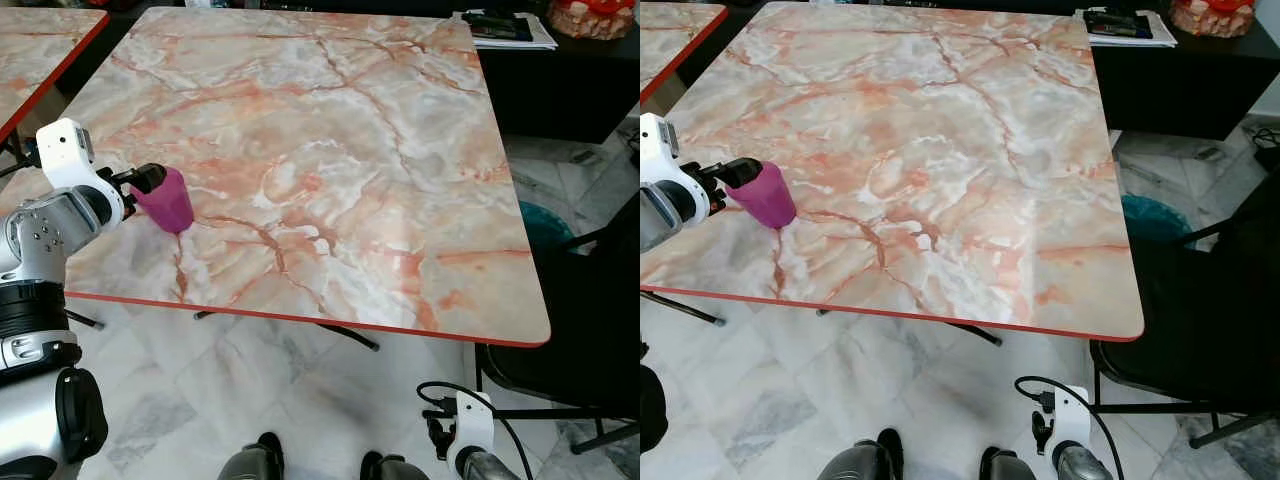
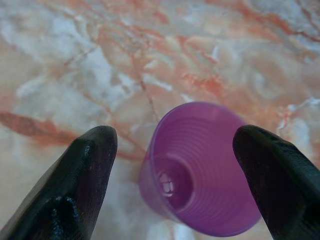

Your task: Setting the table

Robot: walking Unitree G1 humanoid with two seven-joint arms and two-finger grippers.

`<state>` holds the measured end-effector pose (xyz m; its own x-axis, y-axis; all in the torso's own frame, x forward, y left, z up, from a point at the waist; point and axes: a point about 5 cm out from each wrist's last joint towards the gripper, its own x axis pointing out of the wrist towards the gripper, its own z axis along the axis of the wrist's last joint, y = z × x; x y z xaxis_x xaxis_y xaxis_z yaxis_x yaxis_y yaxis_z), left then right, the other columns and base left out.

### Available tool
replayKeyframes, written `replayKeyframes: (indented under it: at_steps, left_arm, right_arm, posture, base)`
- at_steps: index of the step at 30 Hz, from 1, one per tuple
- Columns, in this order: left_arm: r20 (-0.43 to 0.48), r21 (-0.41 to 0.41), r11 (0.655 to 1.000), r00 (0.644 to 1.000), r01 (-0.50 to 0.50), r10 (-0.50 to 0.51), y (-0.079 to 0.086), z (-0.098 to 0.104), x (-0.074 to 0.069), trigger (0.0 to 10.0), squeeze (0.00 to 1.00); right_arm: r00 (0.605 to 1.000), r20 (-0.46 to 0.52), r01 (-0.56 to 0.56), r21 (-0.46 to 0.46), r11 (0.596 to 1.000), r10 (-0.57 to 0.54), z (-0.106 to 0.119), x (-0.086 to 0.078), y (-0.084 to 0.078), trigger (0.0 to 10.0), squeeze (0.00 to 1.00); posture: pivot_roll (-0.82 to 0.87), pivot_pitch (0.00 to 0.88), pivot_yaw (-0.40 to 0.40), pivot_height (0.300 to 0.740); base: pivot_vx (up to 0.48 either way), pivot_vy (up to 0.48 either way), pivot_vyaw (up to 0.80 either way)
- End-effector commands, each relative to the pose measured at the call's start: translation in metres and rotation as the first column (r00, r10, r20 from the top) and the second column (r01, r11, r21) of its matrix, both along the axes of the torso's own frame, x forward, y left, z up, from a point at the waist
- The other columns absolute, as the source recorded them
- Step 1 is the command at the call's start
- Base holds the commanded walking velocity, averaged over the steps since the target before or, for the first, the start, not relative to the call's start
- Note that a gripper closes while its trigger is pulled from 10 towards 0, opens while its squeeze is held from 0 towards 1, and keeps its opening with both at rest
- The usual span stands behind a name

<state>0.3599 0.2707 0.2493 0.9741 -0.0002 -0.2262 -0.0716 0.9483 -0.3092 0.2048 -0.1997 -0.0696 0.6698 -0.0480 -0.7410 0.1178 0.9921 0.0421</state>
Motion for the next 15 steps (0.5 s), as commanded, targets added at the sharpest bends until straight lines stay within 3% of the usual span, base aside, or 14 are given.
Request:
replayKeyframes:
  at_steps: [1, 13, 14, 15]
  left_arm:
    - [-0.021, 0.018, 1.0, 0.999, -0.025, 0.026, 0.0061, -0.0052, -0.002, 10.0, 0.0]
    - [-0.034, 0.015, 0.999, 0.999, -0.03, 0.031, 0.0033, -0.0112, -0.0003, 9.8, 0.0]
    - [-0.037, 0.014, 0.999, 0.999, -0.032, 0.032, 0.0031, -0.0121, 0.0, 4.5, 0.0]
    - [-0.038, 0.013, 0.999, 0.999, -0.031, 0.032, 0.0029, -0.0125, 0.0, 4.5, 0.0]
  right_arm:
    - [1.0, -0.027, 0.012, -0.002, 1.0, -0.012, -0.004, -0.008, -0.0034, 10.0, 0.0]
    - [1.0, -0.008, 0.013, -0.004, 1.0, -0.013, -0.0007, -0.0026, -0.0043, 10.0, 0.0]
    - [1.0, -0.009, 0.013, -0.004, 1.0, -0.013, -0.0011, -0.0034, -0.0047, 10.0, 0.0]
    - [1.0, -0.009, 0.013, -0.004, 1.0, -0.013, -0.0012, -0.0037, -0.0048, 10.0, 0.0]
  posture:
    - [-0.02, 0.24, 0.012, 0.74]
    - [-0.02, 0.24, 0.01, 0.74]
    - [-0.02, 0.24, 0.01, 0.74]
    - [-0.02, 0.24, 0.01, 0.74]
  base:
    - [0.0, 0.0, 0.0]
    - [0.0, 0.0, 0.0]
    - [0.0, 0.0, 0.0]
    - [0.0, 0.0, 0.0]
